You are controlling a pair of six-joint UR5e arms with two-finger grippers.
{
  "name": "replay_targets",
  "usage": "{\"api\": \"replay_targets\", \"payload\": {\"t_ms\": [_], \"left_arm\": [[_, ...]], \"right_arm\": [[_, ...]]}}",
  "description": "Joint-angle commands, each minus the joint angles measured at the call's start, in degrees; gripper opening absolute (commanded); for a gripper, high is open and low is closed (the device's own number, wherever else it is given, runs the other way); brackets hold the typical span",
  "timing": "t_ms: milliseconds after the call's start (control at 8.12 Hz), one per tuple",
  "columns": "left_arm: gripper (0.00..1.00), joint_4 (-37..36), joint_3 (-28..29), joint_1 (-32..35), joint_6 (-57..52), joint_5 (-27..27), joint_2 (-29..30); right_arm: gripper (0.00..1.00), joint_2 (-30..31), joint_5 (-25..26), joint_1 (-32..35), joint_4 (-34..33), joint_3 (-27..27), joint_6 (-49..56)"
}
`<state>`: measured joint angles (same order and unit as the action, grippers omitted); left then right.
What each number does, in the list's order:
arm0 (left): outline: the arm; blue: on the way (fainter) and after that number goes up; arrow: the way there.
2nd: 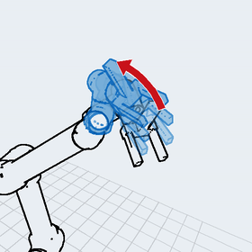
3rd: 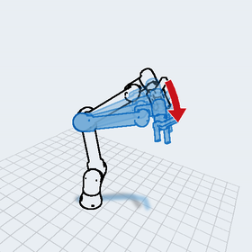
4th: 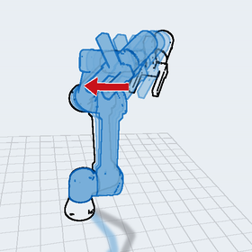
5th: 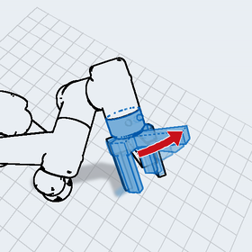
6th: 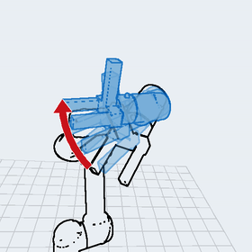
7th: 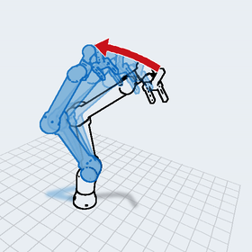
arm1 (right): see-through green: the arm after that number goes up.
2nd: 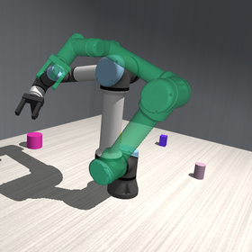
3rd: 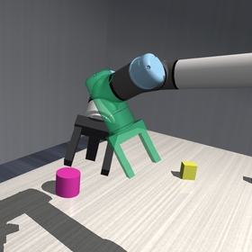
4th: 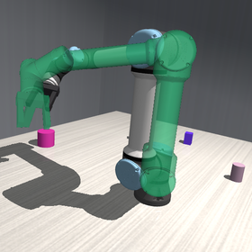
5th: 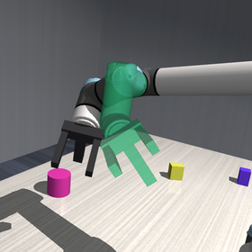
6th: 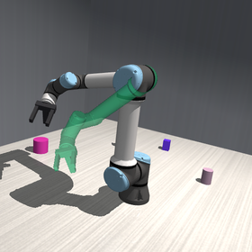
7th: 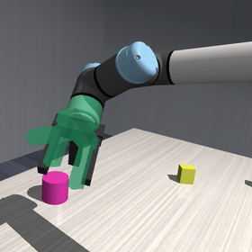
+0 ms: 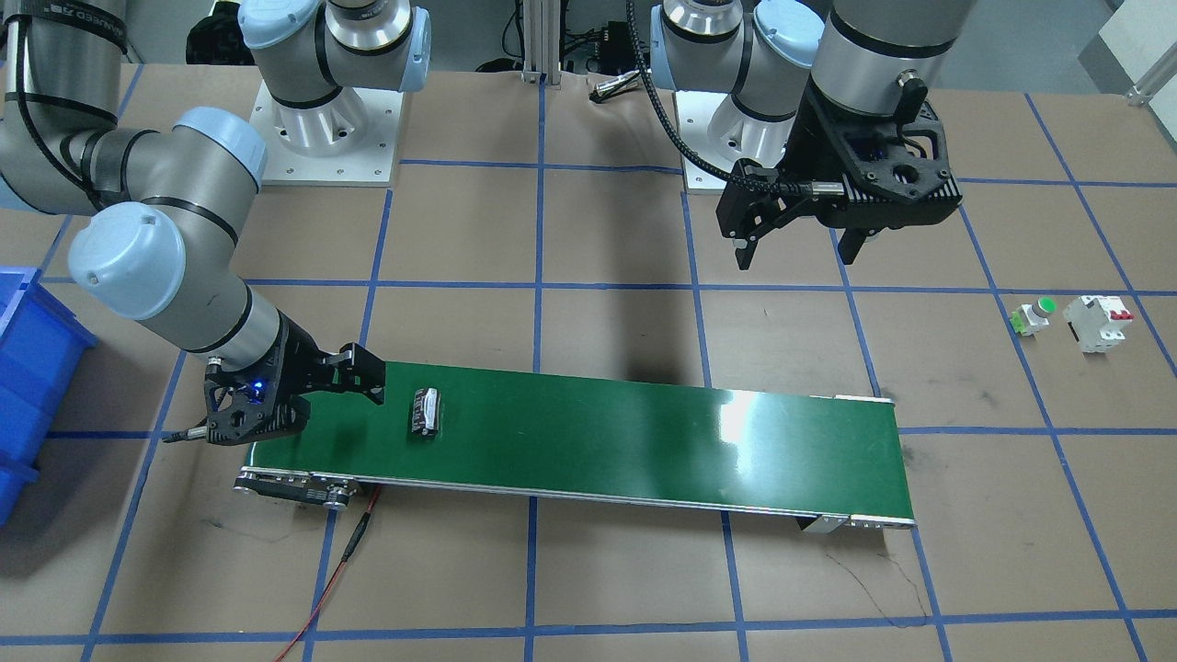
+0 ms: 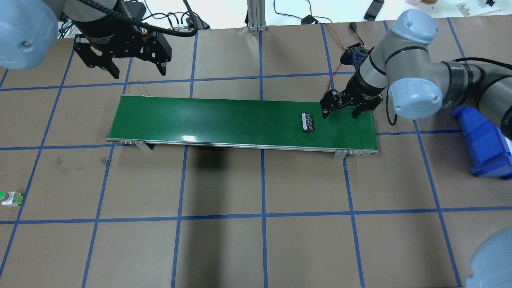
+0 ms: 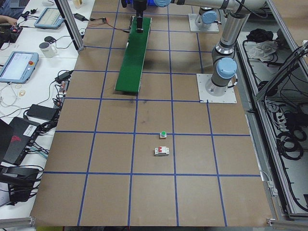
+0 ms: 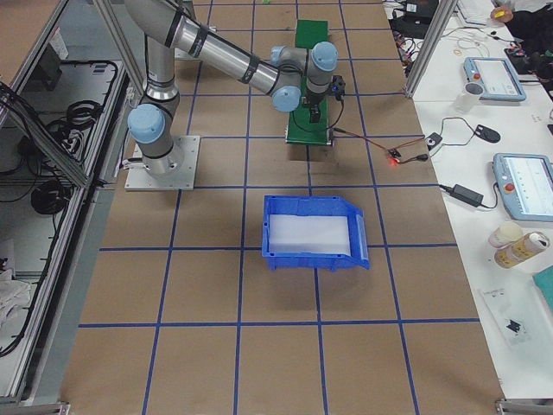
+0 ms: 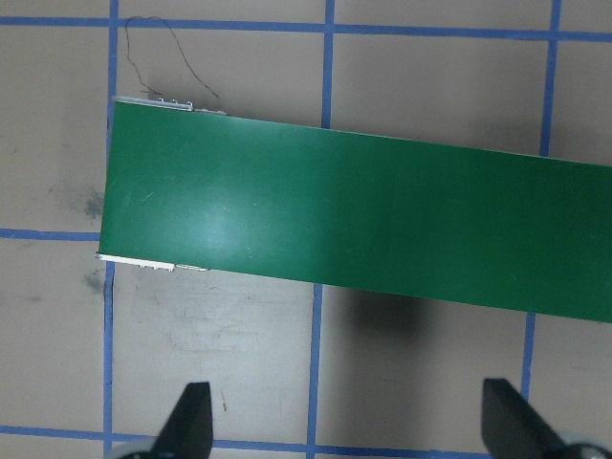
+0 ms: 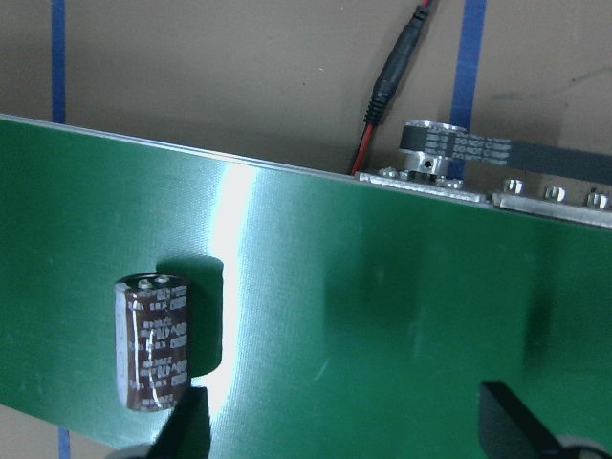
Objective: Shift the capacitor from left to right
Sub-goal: 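Hold the right gripper above the belt end as the capacitor rides toward it, then lower the right gripper onto the capacitor and close it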
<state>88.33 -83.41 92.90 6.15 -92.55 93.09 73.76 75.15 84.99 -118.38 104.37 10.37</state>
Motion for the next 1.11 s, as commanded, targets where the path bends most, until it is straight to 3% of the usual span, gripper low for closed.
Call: {"api": "replay_targets", "payload": {"t_ms": [0,615,738,862,985], "left_arm": [[1.0,0.0,0.0,0.0,0.0,0.0,0.0],[1.0,0.0,0.0,0.0,0.0,0.0,0.0],[1.0,0.0,-0.1,0.0,-0.1,0.1,0.0],[1.0,0.0,-0.1,0.0,0.0,0.1,0.0],[1.0,0.0,0.0,0.0,0.0,0.1,0.0]], "right_arm": [[1.0,-0.6,0.0,0.0,0.2,0.1,-0.3],[1.0,-1.6,-1.8,0.1,0.2,0.1,-0.4],[0.92,-1.8,-1.0,0.1,0.1,0.1,0.0],[0.52,-1.8,-0.5,0.1,0.1,0.0,0.4],[0.17,-1.8,1.3,0.1,0.2,0.1,0.4]]}}
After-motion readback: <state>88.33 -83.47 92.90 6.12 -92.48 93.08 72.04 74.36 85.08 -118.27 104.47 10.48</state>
